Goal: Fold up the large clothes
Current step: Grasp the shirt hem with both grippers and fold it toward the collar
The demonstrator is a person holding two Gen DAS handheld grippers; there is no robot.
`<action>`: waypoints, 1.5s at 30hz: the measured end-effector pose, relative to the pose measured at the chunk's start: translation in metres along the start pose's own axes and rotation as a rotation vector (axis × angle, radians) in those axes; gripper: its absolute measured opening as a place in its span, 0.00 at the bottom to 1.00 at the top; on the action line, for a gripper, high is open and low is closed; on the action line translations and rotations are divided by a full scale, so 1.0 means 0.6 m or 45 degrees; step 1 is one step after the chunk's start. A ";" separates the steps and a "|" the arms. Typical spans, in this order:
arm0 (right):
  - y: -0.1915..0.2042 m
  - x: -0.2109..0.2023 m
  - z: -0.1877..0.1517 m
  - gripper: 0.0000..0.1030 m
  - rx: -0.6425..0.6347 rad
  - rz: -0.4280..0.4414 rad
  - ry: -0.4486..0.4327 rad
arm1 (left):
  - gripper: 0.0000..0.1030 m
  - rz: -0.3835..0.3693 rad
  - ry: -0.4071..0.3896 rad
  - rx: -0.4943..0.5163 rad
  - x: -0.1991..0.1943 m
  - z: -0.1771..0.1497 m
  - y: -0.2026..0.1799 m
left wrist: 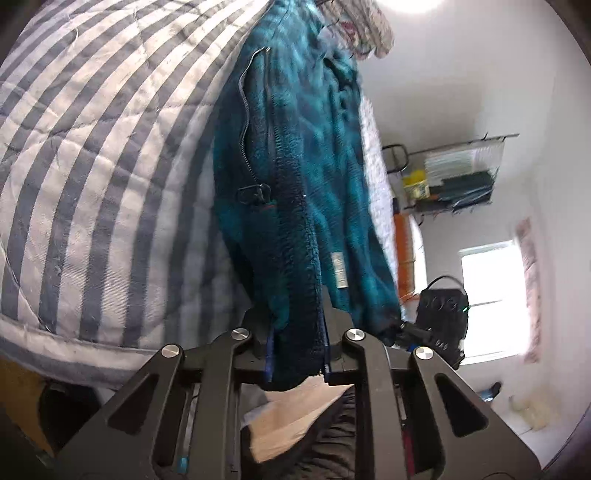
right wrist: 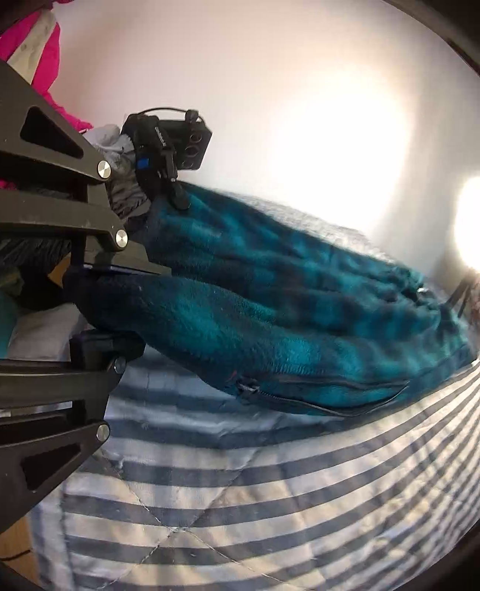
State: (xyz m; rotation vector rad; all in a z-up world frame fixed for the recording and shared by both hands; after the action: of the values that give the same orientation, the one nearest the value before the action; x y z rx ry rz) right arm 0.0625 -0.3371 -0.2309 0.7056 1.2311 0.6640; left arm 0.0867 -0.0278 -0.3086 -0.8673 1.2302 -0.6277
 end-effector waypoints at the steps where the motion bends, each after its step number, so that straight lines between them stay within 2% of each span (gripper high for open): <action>1: 0.009 -0.004 0.003 0.20 -0.005 0.011 -0.014 | 0.15 -0.025 -0.009 -0.005 -0.006 0.002 -0.008; 4: 0.037 -0.019 0.019 0.20 -0.019 0.039 -0.048 | 0.14 -0.072 -0.046 0.017 -0.023 0.013 -0.040; 12: 0.107 -0.057 0.096 0.19 -0.060 0.086 -0.168 | 0.13 -0.091 -0.167 0.122 -0.056 0.077 -0.120; 14: 0.123 -0.071 0.139 0.19 -0.096 0.065 -0.210 | 0.12 -0.085 -0.190 0.144 -0.058 0.099 -0.137; 16: 0.130 -0.073 0.156 0.19 -0.107 0.051 -0.224 | 0.12 -0.081 -0.223 0.153 -0.059 0.127 -0.151; 22: 0.124 -0.079 0.246 0.19 -0.109 -0.012 -0.272 | 0.12 -0.045 -0.287 0.138 -0.049 0.219 -0.169; 29: 0.112 -0.039 0.355 0.19 -0.100 -0.149 -0.273 | 0.12 0.043 -0.315 0.091 -0.009 0.319 -0.154; 34: 0.063 0.007 0.419 0.19 -0.002 -0.199 -0.247 | 0.12 0.115 -0.306 0.027 0.037 0.376 -0.116; 42: -0.026 0.098 0.473 0.19 0.137 -0.318 -0.152 | 0.13 0.233 -0.260 -0.047 0.112 0.421 -0.044; 45: -0.038 0.105 0.475 0.19 0.155 -0.311 -0.152 | 0.14 0.236 -0.249 -0.069 0.127 0.429 -0.025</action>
State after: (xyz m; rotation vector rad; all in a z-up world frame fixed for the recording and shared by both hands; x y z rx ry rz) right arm 0.3554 -0.3362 -0.2343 0.6720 1.2298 0.3434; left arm 0.3553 -0.0404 -0.3120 -0.8278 1.1383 -0.3534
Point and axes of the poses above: each gripper's, at about its wrist camera, not at the fingertips, and x roughly the way its jaws point, y to its left, z to its top, the point moved 3 cm from there along x, roughly the way its jaws point, and after that the axes turned 4 degrees about y, right-handed, at the moved point
